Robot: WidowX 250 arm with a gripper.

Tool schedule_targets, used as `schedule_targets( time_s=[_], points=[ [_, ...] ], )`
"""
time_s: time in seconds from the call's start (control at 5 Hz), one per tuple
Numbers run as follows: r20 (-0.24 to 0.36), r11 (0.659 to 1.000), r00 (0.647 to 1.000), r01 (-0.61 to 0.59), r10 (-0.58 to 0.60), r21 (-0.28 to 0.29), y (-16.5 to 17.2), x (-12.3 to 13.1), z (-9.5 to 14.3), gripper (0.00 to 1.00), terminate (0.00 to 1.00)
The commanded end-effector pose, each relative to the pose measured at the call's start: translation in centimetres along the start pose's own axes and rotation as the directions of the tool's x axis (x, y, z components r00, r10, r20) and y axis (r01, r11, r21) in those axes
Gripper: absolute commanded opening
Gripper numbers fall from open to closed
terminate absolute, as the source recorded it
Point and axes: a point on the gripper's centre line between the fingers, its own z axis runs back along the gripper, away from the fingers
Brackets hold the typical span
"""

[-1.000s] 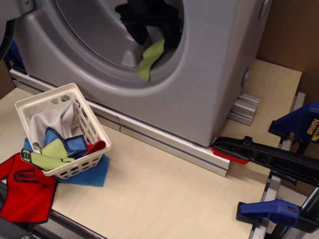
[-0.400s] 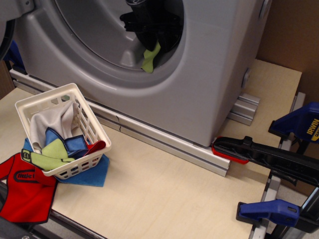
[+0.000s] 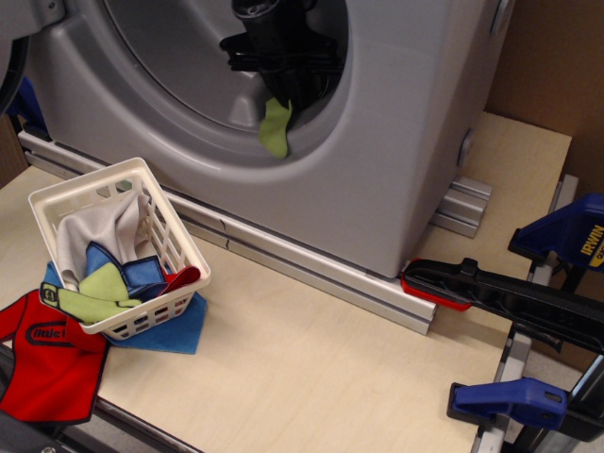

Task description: Take clothes out of laundry machine

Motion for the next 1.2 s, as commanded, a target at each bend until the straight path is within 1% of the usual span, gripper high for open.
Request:
schedule_targets(
  time_s=[0.0,0.2,0.4,0.6,0.8,1.0],
  points=[
    [0.046,0.996,0.998,-0.04,0.036,0.085,1.5,-1.8,6.8,0.0,0.0],
    [-0.052,0.964,0.983,-0.16,0.175,0.211,4.9,-5.7,8.2,0.0,0.0],
    [-0.128,0.936,0.949,-0.253,0.289,0.243,9.0,-10.0,8.6,0.0,0.0],
    [-0.131,0.915,0.94,-0.264,0.315,0.304,11.9,-11.3,9.1,0.0,0.0],
    [-0.111,0.891,0.927,-0.304,0.359,0.338,13.5,-12.5,8.0,0.0,0.0],
    [-0.105,0.908,0.947,-0.254,0.303,0.333,12.1,-11.3,6.7,0.0,0.0]
  ],
)
